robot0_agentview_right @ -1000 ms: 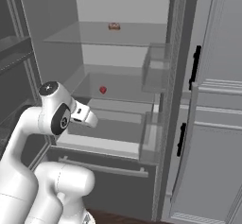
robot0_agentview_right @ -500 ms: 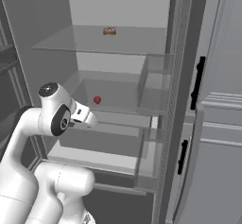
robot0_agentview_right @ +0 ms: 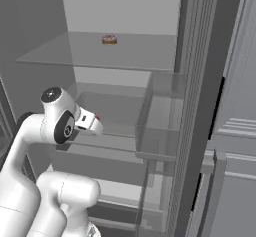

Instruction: Take the strawberry from the fridge and place it on top of the pancake, located on the dining counter.

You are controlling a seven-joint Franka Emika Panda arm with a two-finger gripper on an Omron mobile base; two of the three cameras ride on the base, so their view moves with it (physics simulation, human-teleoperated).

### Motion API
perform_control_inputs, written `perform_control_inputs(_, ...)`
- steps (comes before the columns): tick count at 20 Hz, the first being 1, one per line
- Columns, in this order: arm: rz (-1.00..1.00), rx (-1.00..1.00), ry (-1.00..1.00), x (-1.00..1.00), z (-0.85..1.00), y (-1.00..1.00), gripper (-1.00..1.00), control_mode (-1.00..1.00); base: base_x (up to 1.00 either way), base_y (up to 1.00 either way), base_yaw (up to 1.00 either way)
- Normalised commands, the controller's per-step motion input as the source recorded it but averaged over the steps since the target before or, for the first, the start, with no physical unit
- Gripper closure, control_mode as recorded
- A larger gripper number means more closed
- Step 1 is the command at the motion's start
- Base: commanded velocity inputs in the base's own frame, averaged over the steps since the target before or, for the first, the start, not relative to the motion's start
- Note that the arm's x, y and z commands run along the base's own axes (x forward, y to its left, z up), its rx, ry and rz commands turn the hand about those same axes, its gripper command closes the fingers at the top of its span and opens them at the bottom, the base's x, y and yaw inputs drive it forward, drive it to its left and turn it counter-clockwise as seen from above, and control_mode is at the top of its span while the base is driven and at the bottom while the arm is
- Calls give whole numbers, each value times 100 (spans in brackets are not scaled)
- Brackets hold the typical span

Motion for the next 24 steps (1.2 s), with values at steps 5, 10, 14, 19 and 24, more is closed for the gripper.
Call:
perform_control_inputs(5, 0, 0, 0, 0, 0, 0, -100, 100, 50, 6, 4)
perform_control_inputs(10, 7, 0, 0, 2, 0, 0, -100, -100, 11, -1, 8)
perform_control_inputs(14, 9, 0, -1, 55, 0, 23, -100, -100, 0, 0, 0)
perform_control_inputs(19, 0, 0, 0, 70, -2, 41, -100, -100, 0, 0, 0)
perform_control_inputs(24, 0, 0, 5, 72, -1, 6, -100, -100, 0, 0, 0)
